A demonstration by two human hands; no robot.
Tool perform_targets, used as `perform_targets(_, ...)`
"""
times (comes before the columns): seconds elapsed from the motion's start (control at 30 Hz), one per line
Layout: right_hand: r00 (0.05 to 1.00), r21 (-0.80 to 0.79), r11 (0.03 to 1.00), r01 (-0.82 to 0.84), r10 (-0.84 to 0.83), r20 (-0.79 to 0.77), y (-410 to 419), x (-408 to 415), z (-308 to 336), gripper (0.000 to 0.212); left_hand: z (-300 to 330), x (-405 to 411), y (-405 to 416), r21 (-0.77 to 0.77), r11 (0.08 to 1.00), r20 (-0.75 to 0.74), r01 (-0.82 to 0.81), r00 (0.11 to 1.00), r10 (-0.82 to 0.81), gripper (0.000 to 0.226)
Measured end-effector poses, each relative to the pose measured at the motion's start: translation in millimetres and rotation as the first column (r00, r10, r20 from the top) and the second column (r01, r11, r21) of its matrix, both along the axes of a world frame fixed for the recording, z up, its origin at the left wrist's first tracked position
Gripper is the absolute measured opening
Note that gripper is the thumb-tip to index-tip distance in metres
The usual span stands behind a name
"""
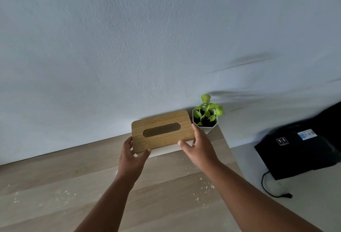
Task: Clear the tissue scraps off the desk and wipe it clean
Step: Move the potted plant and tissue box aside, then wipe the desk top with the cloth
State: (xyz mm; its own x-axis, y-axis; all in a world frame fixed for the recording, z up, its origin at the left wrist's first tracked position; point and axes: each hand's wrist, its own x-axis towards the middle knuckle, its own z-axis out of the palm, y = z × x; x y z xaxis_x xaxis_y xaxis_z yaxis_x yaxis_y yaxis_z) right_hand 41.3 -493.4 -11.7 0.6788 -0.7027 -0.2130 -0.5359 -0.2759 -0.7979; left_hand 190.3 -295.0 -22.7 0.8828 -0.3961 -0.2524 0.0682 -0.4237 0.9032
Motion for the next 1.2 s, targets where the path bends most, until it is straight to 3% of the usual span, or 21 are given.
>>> perform_targets(0.23,1.0,-0.011,1.0,0.018,-0.018,-0.002,-5.1,1.4,-4.5,0.089,-2.9,1.7,-7.6,0.043,0.999,0.011,0.009,1.0,-0.009,0.07)
perform_targets(0.43,1.0,-0.028,1.0,-0.003,0.002,-0.014,-4.4,3.1,-4.9,0.088,-4.2,3.6,-11.4,-0.047,0.999,-0.117,-0.009,0.993,0.003,0.072)
perform_targets(1.2,1.0,-0.052,0.999,-0.005,0.006,0.012,21.2,-66.0,-2.5,0.085,16.9,-64.4,42.5,0.018,0.997,-0.021,-0.071,0.997,0.072,0.073)
